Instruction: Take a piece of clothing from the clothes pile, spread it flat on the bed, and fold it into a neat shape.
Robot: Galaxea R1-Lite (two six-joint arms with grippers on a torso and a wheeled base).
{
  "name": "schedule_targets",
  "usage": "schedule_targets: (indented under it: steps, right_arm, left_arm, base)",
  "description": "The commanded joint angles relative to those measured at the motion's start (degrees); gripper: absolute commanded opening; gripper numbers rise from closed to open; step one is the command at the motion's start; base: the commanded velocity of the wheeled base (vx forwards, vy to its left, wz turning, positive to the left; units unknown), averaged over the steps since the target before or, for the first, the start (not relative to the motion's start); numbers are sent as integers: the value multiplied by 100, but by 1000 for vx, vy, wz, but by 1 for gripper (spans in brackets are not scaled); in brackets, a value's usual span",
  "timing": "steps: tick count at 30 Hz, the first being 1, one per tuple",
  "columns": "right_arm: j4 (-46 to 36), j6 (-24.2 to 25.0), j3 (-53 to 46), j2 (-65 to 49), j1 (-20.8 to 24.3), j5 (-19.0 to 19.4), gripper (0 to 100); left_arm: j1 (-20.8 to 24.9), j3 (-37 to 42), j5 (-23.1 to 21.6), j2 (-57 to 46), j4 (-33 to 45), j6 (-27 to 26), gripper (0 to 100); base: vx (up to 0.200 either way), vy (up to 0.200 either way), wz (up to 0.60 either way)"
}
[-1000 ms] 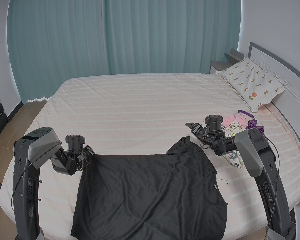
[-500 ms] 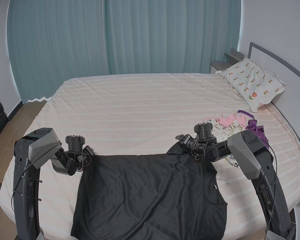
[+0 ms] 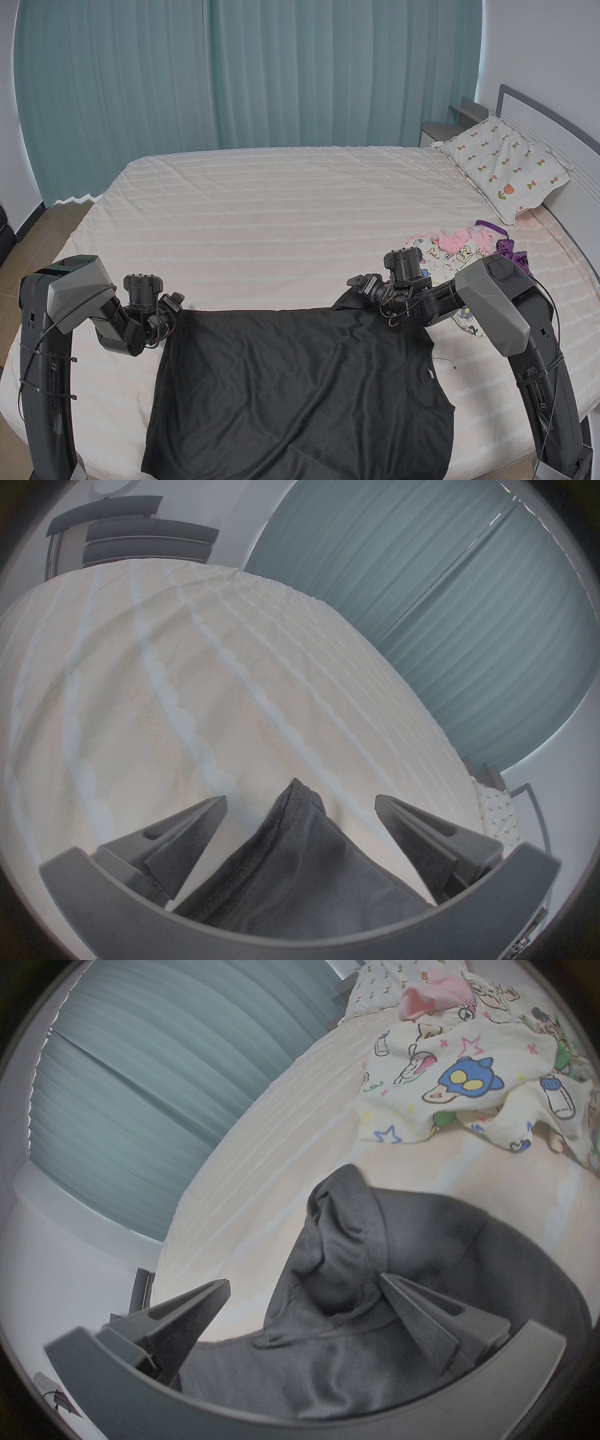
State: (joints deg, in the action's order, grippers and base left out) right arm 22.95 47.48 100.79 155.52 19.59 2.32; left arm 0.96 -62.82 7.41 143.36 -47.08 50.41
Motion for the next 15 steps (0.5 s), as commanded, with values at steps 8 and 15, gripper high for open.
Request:
schedule_targets:
  steps: [8, 15]
  right_arm:
    - [-450, 7, 239, 111, 212, -21, 100]
    - [-379, 499, 1153, 348, 168, 23, 100]
  left_arm:
    - [-8, 674, -38, -282, -521, 338, 100]
    - [-8, 683, -38, -291, -530, 435, 100]
  base:
    - [0, 0, 0]
    - [0, 0, 0]
